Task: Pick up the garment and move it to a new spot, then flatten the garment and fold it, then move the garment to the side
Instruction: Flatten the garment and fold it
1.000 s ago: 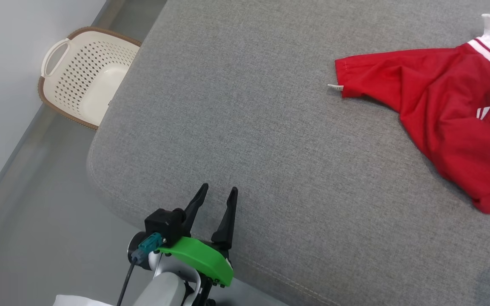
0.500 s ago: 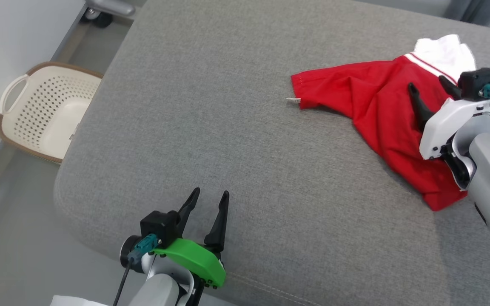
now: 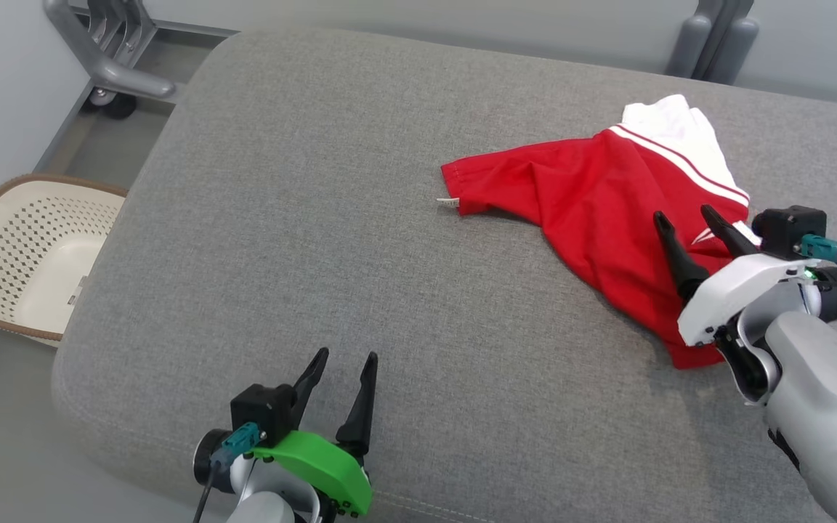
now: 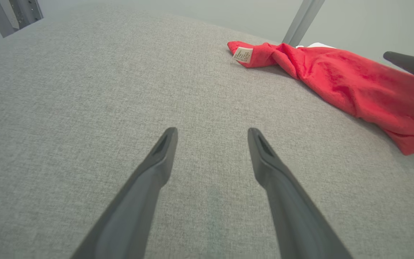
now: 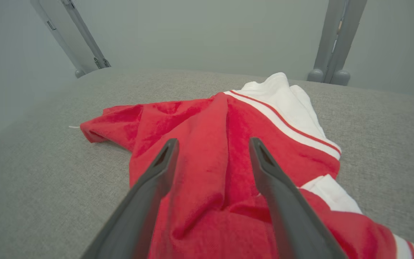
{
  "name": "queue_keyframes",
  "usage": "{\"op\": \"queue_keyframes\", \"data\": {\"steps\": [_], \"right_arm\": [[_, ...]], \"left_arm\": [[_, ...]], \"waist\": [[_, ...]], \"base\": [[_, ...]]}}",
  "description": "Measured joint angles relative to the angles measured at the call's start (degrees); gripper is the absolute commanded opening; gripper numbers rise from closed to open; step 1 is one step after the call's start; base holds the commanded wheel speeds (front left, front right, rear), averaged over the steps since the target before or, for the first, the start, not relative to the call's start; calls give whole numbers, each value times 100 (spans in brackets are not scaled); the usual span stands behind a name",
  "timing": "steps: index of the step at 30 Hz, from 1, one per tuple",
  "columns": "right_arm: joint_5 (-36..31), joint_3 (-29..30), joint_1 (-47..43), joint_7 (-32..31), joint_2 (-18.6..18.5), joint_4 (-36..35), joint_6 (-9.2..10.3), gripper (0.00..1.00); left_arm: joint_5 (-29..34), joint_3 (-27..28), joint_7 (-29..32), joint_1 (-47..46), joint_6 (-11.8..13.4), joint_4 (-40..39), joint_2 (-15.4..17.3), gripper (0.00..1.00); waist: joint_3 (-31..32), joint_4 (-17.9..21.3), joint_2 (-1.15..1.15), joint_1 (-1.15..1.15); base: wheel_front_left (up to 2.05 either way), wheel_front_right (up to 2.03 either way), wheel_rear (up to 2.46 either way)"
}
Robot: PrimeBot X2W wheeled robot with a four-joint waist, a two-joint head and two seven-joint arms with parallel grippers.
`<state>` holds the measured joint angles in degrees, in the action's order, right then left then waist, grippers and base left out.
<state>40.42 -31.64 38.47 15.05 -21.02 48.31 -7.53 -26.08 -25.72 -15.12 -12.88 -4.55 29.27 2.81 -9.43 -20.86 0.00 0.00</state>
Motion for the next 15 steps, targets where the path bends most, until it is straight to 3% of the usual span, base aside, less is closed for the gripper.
{"op": "queue_keyframes", "data": {"steps": [6,15], "right_arm": [[-43,1020,-723,0,-24,-227,0,100],[-212,2138,-1271,1,336,293,3,100]], "left_arm": [[79,134,0,169,-23,83,1,100],[193,142,0,233,-100,112,1,100]], "waist": [[202,59,0,0],[322,147,0,0]], "base": [[0,0,0],[0,0,0]]}}
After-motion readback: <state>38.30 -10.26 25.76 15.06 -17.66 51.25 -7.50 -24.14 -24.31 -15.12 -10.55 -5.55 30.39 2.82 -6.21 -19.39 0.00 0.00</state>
